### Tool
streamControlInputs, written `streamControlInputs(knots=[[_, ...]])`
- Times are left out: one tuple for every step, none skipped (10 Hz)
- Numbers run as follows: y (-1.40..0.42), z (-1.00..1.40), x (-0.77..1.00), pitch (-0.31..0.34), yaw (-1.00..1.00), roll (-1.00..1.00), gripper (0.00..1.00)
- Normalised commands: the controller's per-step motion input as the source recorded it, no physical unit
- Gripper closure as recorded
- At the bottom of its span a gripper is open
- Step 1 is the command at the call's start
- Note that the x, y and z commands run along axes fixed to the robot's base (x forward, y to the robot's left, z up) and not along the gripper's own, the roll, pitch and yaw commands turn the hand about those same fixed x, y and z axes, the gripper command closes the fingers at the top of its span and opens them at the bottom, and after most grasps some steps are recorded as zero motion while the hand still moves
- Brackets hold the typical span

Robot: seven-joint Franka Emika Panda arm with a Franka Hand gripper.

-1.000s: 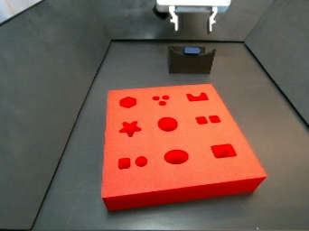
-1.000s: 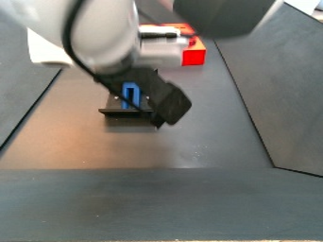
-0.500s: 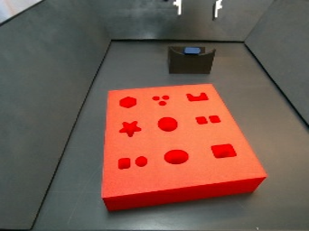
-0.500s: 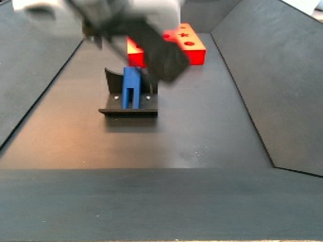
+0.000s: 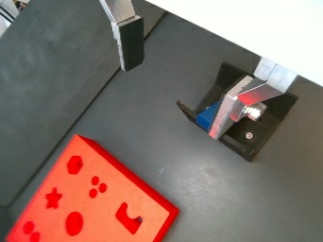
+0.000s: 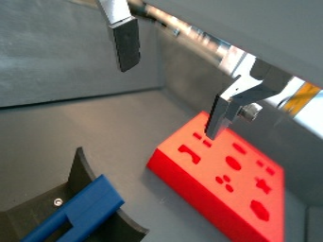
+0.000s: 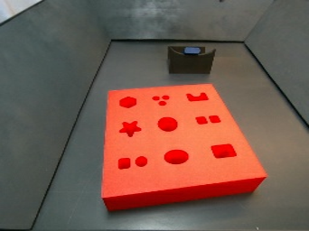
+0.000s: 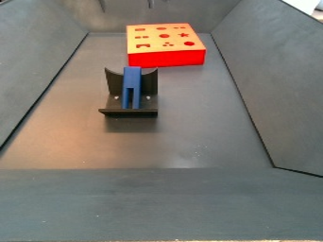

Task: Pick up the square-circle object. Move up. Rotate the square-circle object. Place the square-circle object on the fixture. Regrasp the square-circle object. Move to above the board. Insert the square-circle object.
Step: Regrasp the square-circle object.

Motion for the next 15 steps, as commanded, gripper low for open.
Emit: streamControlInputs(knots=[[-0.12,0.03,-0.03,0.024,0.02,1.00,0.00],[-0.02,0.05,-0.04,0.023,0.02,1.00,0.00],[-0.03,0.02,-0.04,0.019,0.02,1.00,0.00],[-0.04,0.01,-0.04,0.011,0.02,1.00,0.00],[-0.03,0.02,-0.05,0.006,0.02,1.00,0.00],[-0.02,0.01,-0.04,-0.003,0.02,1.00,0.00],[-0.02,0.00,-0.04,-0.006,0.02,1.00,0.00],[-0.02,0.01,-0.03,-0.015,0.02,1.00,0.00],[-0.02,0.01,-0.03,-0.019,0.02,1.00,0.00],[-0.02,0.01,-0.03,-0.022,0.03,1.00,0.00],[-0.02,0.01,-0.03,-0.021,0.03,1.00,0.00],[-0.02,0.02,-0.02,-0.016,0.03,1.00,0.00],[-0.02,0.01,-0.01,-0.013,0.03,1.00,0.00],[-0.02,-0.01,0.01,-0.007,0.03,1.00,0.00],[-0.02,-0.01,0.02,-0.004,0.03,1.00,0.00]])
